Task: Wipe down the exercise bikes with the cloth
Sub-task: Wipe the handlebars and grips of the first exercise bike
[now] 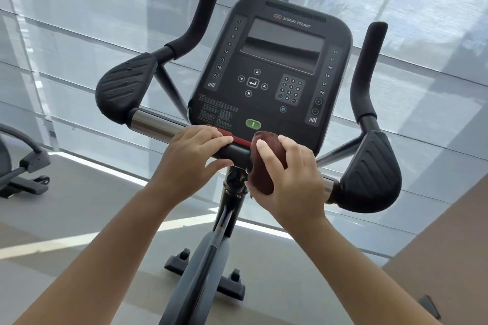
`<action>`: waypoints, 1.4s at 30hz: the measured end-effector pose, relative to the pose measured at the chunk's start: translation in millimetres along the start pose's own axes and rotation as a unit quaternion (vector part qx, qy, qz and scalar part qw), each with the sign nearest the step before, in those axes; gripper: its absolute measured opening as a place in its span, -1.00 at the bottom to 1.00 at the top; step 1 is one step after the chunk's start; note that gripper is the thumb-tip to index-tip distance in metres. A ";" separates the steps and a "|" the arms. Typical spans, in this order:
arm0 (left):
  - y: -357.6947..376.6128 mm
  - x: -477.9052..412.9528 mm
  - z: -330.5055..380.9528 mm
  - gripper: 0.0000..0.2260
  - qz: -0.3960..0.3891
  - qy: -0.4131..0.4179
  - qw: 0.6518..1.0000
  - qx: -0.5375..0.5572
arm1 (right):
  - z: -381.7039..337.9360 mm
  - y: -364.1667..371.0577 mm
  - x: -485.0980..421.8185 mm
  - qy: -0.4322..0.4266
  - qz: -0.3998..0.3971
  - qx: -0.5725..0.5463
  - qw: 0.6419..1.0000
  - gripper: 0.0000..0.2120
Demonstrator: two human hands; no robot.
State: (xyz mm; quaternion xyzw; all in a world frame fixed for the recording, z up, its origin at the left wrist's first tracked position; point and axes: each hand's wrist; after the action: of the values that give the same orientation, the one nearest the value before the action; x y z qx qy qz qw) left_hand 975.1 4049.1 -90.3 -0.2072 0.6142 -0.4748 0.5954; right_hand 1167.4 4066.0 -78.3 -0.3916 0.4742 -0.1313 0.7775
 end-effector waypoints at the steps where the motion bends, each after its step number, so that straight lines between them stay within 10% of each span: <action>1: 0.5 0.2 -1.7 -0.65 0.001 0.002 1.000 0.001 | 1.6 -5.5 -7.7 -0.006 -0.046 -0.050 0.998 -0.44; 5: 1.6 0.8 -2.5 -0.65 0.016 -0.001 1.000 0.014 | 10.2 -25.1 -41.5 0.013 -0.275 -0.229 0.934 -0.47; 12: -2.6 4.9 -7.9 -0.62 0.006 0.002 1.000 0.005 | -30.5 3.6 -16.7 0.007 -0.030 0.023 0.999 -0.49; 18: -13.7 15.6 -29.6 -0.61 0.016 -0.031 0.999 -0.016 | -17.5 -13.8 -75.4 -0.010 -0.335 -0.203 0.920 -0.45; 24: -17.2 14.2 -47.4 -0.58 0.007 -0.034 0.999 0.003 | -59.7 10.5 -43.9 -0.002 -0.100 0.033 0.994 -0.43; 32: -22.9 24.3 -62.0 -0.62 0.025 -0.035 0.999 -0.018 | -55.1 2.0 -66.7 -0.034 -0.121 -0.253 0.959 -0.33; 42: -34.7 30.7 -84.5 -0.61 0.041 -0.041 0.996 -0.064 | -102.0 25.2 -71.7 -0.016 -0.050 -0.019 0.998 -0.41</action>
State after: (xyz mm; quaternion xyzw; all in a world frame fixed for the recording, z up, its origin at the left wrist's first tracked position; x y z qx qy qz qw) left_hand 879.6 4036.3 -91.4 -0.2385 0.6265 -0.4009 0.6244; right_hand 1040.5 4074.5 -76.2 -0.4319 0.4441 -0.1543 0.7697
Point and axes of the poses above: each hand's wrist, its own x-axis away from the middle knuckle, its own y-axis out of the palm, z = x × y, and after that the axes turned 15 degrees about -z, right-handed
